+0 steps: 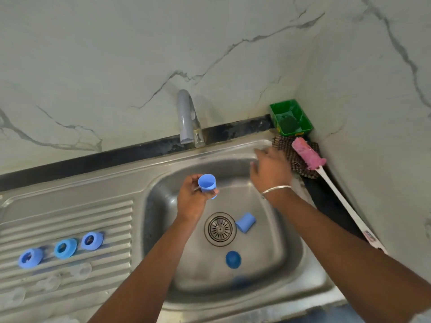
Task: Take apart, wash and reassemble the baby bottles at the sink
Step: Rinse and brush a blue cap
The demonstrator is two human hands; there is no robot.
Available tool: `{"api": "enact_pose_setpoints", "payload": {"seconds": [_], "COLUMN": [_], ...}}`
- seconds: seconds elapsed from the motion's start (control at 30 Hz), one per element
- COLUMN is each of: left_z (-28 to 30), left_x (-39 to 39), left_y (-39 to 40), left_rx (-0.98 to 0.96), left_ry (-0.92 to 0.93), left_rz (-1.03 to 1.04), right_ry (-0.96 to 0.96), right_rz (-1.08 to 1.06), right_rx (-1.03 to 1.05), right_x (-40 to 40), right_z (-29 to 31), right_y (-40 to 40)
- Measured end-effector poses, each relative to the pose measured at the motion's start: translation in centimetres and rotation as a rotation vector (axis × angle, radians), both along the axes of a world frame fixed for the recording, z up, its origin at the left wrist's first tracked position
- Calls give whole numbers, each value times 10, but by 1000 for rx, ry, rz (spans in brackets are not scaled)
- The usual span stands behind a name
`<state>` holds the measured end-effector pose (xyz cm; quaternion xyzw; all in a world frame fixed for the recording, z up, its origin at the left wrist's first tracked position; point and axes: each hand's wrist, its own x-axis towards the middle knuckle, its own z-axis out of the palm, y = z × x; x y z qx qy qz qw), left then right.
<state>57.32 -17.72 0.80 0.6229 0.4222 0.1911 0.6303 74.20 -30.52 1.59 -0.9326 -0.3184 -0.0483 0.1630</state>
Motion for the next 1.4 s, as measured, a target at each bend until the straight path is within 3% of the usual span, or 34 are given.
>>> {"api": "enact_pose_setpoints", "payload": {"seconds": [0.1, 0.23, 0.3, 0.77, 1.23, 1.3, 1.4], "left_z": [0, -2, -3, -1, -1, 1, 16], "left_x": [6, 12, 15, 14, 19, 22, 27], "left_y": [17, 35, 39, 34, 35, 38, 43], "left_rx": [20, 46, 44, 76, 139, 89, -154], "left_ry": [-45, -78, -91, -112, -58, -82, -99], "left_rz": [15, 20, 29, -2, -72, -66, 19], "right_ry": [336, 539, 604, 399, 397, 403, 425], "right_rz": [233, 205, 203, 313, 306, 305, 303], "right_rx": [210, 485, 517, 47, -44, -46, -31], "right_x": [-10, -11, -7, -12, -18, -18, -18], "right_z": [9, 27, 32, 69, 87, 87, 86], "right_y": [52, 108, 124, 141, 139, 139, 139]}}
